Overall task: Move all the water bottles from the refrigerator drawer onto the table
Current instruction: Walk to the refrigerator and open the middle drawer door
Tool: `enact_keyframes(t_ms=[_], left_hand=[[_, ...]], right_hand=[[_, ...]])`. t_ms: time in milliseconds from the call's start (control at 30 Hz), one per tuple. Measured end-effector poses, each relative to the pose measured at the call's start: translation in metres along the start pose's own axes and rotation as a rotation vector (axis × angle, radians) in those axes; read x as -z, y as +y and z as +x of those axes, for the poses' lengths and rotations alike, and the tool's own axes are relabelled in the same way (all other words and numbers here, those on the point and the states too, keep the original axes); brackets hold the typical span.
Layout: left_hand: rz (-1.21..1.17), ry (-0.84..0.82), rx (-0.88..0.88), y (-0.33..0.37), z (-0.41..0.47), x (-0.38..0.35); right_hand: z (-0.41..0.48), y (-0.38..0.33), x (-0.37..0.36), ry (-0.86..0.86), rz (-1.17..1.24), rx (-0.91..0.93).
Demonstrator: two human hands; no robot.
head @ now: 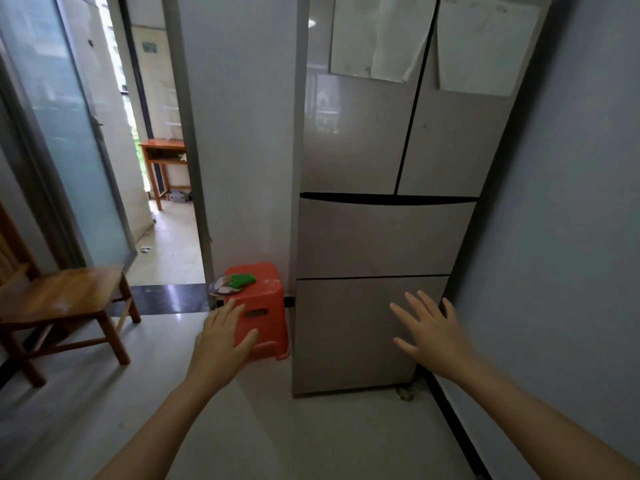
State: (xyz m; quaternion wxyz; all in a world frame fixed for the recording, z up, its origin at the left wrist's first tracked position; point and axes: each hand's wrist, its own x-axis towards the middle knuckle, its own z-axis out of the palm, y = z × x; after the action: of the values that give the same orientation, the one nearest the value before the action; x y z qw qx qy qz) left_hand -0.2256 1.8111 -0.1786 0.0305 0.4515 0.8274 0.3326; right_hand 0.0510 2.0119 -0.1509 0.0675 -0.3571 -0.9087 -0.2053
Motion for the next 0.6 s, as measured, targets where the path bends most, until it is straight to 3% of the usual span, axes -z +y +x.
enact_keyframes(t_ms=[367, 600], left_hand=[[-0.138, 0.034, 0.058, 0.035, 0.151, -0.056], [-0.194, 0.008, 0.140, 0.035, 0.199, -0.090]], right_hand=[[0.153, 0.089, -0.046, 0.047, 0.221, -0.031], [0.201, 0.102, -0.090, -0.155, 0.327, -0.027]])
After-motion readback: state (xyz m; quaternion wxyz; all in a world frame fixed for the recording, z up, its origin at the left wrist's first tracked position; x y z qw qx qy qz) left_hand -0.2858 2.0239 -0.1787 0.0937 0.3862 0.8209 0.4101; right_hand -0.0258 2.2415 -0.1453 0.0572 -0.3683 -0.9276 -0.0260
